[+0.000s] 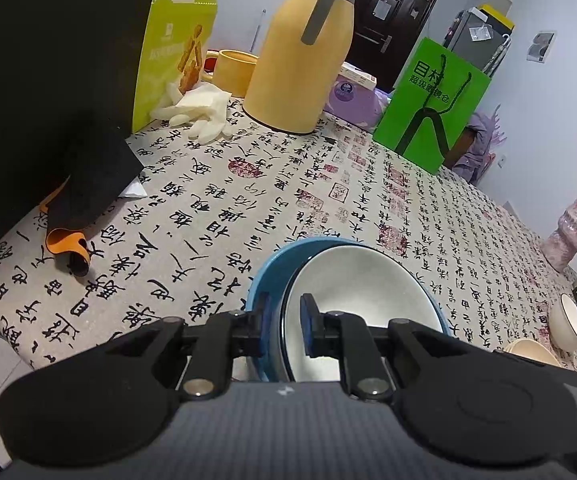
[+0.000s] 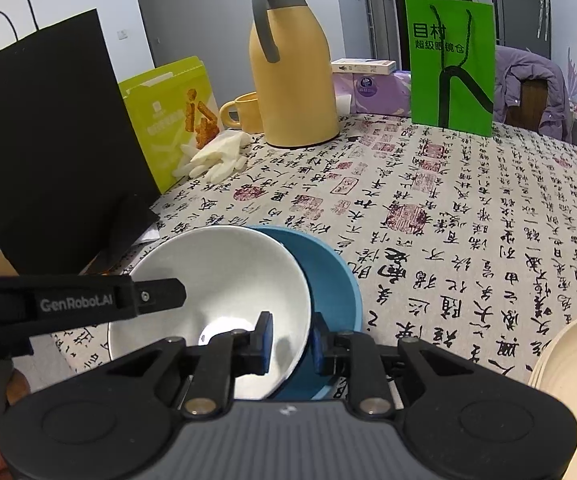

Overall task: Organize plates and bowls
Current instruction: 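Lower the white bowl down into the blue bowl with both grippers, then open both grippers to release the white bowl inside the blue bowl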

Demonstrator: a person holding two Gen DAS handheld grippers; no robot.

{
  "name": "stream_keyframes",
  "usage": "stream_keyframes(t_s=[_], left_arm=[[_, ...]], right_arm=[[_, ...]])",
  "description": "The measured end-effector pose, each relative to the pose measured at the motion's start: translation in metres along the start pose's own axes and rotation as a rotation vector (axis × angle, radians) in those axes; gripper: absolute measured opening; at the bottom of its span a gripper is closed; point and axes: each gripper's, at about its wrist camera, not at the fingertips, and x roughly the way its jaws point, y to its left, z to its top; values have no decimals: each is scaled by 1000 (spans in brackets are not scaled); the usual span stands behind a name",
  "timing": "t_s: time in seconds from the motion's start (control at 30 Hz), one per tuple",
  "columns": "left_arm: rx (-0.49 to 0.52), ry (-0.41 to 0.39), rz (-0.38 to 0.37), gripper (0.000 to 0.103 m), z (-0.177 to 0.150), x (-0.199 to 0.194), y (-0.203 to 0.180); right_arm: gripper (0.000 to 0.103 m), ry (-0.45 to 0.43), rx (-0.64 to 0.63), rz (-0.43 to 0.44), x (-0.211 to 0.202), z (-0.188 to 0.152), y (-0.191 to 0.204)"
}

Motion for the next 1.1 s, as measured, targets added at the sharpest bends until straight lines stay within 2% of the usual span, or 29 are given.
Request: stream_keyframes(t_s=[0.1,0.6,0.8,0.97,1.07,1.1], left_arm=[[-2,2,3,15,1,0,1],[2,4,11,13,2,4,-1],[-1,7,9,13,3,5,-2],[-2,-3,10,14,4,3,-3],[3,-36,-7,16,4,-5,-4],[8,-50,-14,21,4,-8,-5]], right_arm=[[15,4,6,0,0,1,-1],[15,-1,30,-5,-3,3,-5],[18,-39,37,-25,-10,7,-9],[18,-40,48,-3,-11,8,-14],[18,-80,49,13,-20,6,-15],[19,-100,49,15,-25,5,-15]])
